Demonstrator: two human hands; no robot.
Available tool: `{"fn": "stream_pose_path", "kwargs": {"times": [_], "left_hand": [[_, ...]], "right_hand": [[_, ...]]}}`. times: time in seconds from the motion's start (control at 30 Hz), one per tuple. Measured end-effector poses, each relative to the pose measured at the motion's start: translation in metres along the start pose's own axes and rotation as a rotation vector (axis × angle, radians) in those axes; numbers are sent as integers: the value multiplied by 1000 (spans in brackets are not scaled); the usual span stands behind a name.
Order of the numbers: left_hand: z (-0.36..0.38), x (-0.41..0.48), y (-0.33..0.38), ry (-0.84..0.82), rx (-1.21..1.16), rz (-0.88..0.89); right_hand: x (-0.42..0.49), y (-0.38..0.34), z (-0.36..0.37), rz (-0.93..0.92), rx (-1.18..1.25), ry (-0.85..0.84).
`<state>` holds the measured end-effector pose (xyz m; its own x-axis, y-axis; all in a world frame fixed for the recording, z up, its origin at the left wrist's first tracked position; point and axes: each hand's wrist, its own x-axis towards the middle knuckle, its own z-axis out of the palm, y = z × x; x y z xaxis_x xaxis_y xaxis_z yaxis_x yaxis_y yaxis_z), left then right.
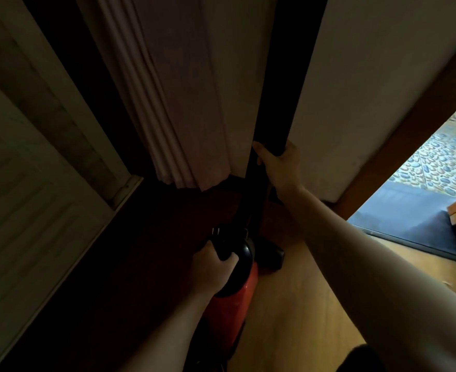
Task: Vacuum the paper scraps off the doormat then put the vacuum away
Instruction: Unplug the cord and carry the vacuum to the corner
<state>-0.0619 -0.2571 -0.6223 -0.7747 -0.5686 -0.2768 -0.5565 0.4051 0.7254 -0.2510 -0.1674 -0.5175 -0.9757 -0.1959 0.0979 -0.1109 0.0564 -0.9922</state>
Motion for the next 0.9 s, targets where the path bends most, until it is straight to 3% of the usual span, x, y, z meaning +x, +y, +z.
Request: {"fn": "stream_pose_path", "kwargs": {"times": [0.27, 0.47, 0.9], "left_hand": [[1, -9, -13, 253, 16, 194], [3, -9, -20, 226, -40, 310], [7, 5, -19, 227, -38, 296]], "right_hand": [[-1, 30, 11, 40, 34, 0], [0, 39, 9, 48, 38, 19], [21, 50, 7, 32, 72, -46]]}}
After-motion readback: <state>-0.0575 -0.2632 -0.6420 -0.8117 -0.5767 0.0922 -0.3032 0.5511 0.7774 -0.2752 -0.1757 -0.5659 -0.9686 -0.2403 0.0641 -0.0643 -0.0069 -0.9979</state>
